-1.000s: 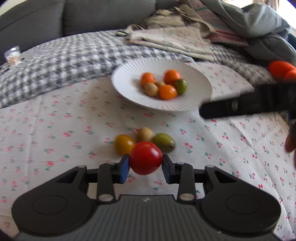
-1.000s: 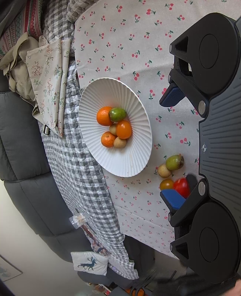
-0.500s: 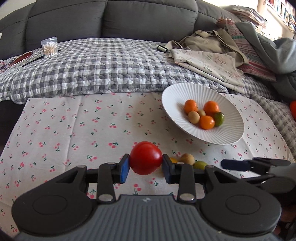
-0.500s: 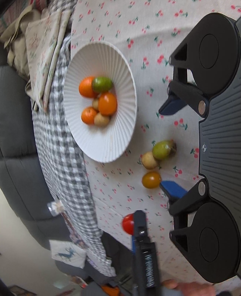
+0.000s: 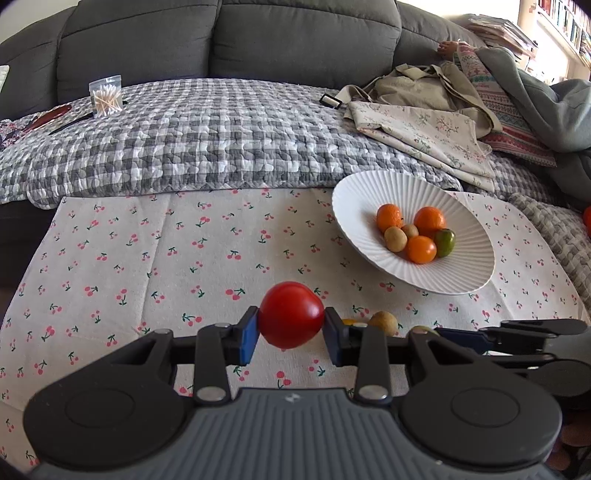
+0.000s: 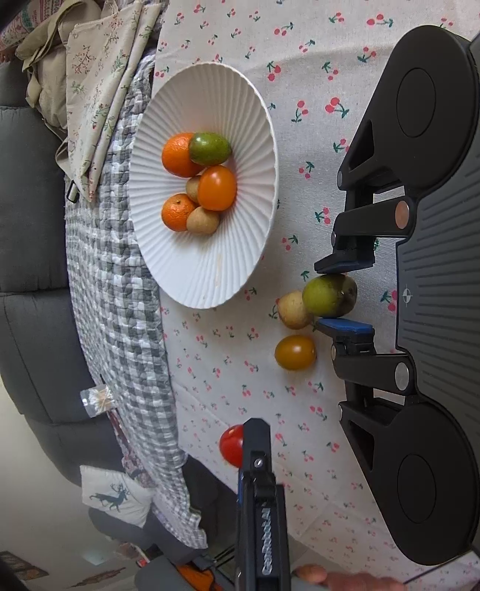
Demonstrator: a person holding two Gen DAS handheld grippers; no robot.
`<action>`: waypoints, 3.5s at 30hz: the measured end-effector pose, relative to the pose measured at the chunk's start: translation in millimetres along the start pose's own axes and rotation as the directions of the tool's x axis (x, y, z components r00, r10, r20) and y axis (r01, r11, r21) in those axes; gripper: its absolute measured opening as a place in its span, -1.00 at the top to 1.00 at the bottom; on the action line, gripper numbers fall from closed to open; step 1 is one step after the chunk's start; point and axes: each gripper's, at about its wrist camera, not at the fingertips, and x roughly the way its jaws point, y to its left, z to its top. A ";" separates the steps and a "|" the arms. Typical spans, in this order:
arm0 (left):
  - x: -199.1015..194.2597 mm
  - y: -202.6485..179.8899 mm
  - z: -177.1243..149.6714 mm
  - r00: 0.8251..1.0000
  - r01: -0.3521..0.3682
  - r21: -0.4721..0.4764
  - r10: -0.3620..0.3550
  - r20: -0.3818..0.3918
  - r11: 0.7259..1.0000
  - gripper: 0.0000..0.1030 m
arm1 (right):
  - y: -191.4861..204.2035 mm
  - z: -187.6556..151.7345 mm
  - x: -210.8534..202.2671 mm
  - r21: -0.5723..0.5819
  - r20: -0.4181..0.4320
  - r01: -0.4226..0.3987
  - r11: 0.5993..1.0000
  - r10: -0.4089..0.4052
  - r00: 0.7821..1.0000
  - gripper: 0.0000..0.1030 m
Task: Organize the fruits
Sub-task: 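Carry the tomato and green fruit over the white bowl with both tools, then open both tools to drop the fruits into the bowl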
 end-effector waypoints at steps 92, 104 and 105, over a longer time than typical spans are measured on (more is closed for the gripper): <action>64.6 -74.9 34.3 0.984 0.137 0.176 -0.154 0.088 0.975 -0.11 | -107.4 46.0 -43.5 0.263 0.234 0.056 0.963 -0.120 0.965 0.38; 44.6 -45.9 31.6 0.992 0.089 0.109 -0.098 0.082 0.990 -0.14 | -103.1 44.2 -64.1 0.299 0.219 0.066 0.952 -0.136 0.966 0.29; 42.5 -44.0 31.1 0.993 0.082 0.108 -0.090 0.079 0.991 -0.14 | -100.6 44.0 -66.5 0.294 0.219 0.070 0.953 -0.138 0.966 0.27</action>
